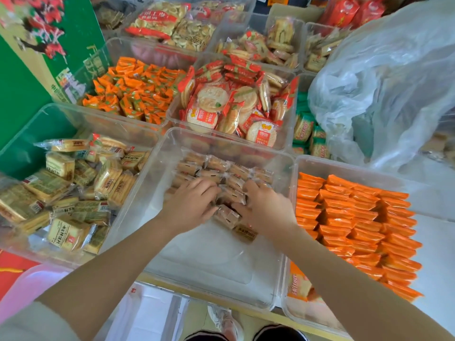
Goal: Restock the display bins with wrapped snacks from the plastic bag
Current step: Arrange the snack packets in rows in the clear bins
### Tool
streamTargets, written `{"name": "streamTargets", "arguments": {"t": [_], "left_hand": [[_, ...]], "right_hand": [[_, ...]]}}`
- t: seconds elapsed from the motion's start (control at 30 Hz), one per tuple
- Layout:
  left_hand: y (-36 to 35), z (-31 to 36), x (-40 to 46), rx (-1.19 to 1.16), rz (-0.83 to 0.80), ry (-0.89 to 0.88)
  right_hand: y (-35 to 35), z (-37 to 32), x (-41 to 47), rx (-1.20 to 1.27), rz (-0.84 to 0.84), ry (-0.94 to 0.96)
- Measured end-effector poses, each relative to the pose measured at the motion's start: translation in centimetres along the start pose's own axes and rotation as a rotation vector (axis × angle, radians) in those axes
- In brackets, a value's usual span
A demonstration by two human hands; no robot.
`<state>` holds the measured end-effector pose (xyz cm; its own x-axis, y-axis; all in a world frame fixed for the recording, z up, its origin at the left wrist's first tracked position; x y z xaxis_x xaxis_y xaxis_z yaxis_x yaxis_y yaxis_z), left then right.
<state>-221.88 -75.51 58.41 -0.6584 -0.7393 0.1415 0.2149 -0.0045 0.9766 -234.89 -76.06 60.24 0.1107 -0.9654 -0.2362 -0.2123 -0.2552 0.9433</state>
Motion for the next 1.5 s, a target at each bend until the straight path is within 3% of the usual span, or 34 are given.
{"name": "streamTargets", "arguments": {"t": [0.13, 0.3, 0.5, 0.63, 0.77, 0.97, 1.17, 1.33, 1.5], "left_hand": [[2.1, 4.2, 5.0, -0.146, 0.054, 0.029], [3.6, 12.4, 13.0, -0.235, 0.121, -0.125], [2.5, 23.1, 24.4, -0.193, 0.054, -0.233], [-0.3, 27.9, 32.7, -0.244, 0.049, -0.227], [-3.0, 29.9, 40.7, -0.194, 0.069, -0.190], [-9.5, 27.2, 49.0, -0.014, -0.092, -0.039], [-14.2, 25.8, 51.8, 0.231, -0.265, 0.010], [-16.9, 25.1, 53.6, 0.351, -0.365, 0.110], [-17.1, 23.2, 53.5, 0.278, -0.427, 0.250]], "right_hand": [[5.6, 7.7, -1.9, 0.197, 0.204, -0.078], [10.4, 21.0, -4.6, 0.322, 0.441, -0.299], [11.8, 38.3, -5.2, 0.359, 0.419, -0.507], [12.5, 48.4, -2.5, 0.250, 0.383, -0.528], [12.0, 55.2, 4.0, 0.163, 0.303, -0.424], [12.1, 58.8, 15.9, 0.095, 0.319, -0.348], [9.9, 60.1, 22.3, 0.028, 0.156, -0.353], [12.0, 58.5, 18.3, -0.047, 0.297, -0.265], [14.8, 59.0, 10.9, 0.385, 0.460, -0.240]]}}
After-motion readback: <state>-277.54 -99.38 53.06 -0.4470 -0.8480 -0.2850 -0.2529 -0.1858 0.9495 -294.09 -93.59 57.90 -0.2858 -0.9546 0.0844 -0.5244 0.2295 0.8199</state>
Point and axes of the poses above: each hand's wrist, its own x-axis towards the middle knuckle, its own y-axis out of the back of the hand, z = x × y, the point moved 8 cm from there along x, towards the middle knuckle, and after that the axes turned 11 degrees about -y, right-handed, at the moved point
